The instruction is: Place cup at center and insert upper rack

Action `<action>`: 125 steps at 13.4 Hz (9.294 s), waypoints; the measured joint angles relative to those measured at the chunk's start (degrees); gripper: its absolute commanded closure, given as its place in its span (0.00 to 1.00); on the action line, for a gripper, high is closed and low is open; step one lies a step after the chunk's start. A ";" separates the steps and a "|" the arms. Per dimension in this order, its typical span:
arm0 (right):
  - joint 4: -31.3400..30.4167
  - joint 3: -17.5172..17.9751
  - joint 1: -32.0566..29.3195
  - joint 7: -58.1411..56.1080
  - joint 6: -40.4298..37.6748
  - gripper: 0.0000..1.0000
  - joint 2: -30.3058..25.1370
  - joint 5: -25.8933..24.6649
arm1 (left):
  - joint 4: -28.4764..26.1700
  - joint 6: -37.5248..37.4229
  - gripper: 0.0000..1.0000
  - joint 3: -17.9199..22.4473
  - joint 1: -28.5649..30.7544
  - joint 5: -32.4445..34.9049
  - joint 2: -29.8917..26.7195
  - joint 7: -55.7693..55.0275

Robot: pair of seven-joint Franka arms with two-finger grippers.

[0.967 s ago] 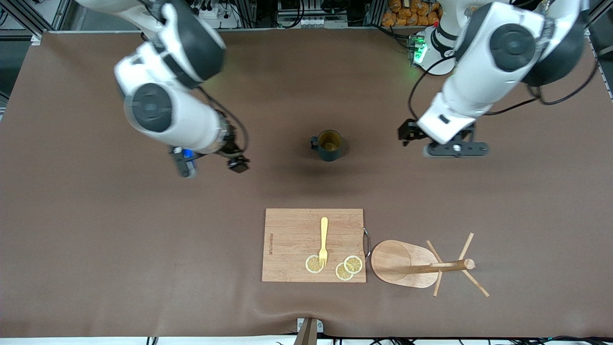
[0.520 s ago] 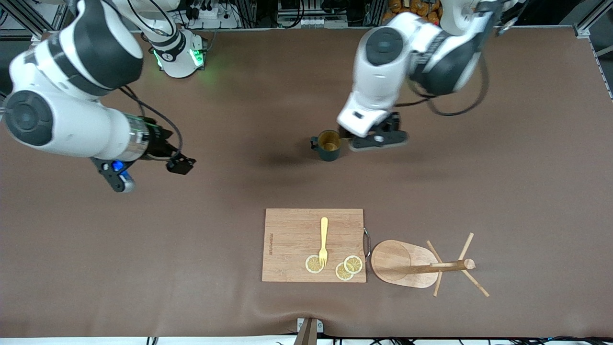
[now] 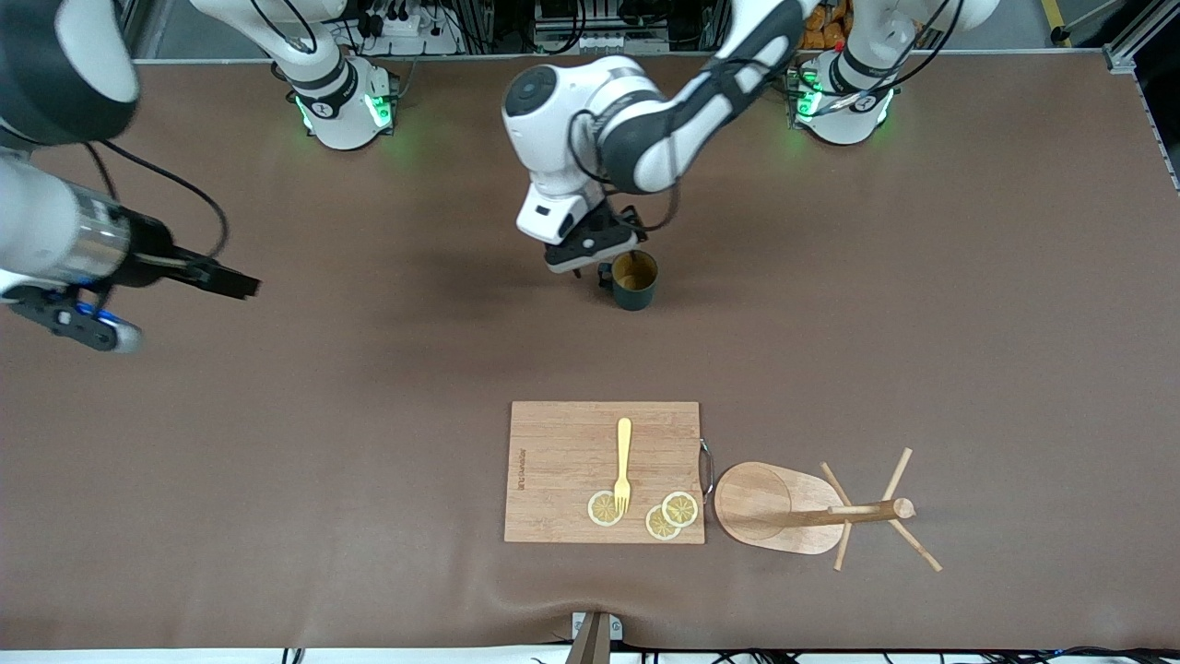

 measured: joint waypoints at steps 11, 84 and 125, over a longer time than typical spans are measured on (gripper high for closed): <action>-12.87 -13.36 3.74 -25.74 7.21 0.00 -13.48 -2.67 | 1.27 -2.19 0.00 1.22 -12.21 16.41 9.19 -28.60; -8.43 -11.25 3.75 -17.73 9.98 0.00 -10.74 -3.71 | 2.28 73.85 1.00 3.45 40.51 -12.87 7.12 -33.85; -8.51 -11.21 3.82 -17.30 9.37 0.00 -10.38 -3.71 | -6.36 -6.93 0.00 3.77 49.15 -29.09 -30.99 57.79</action>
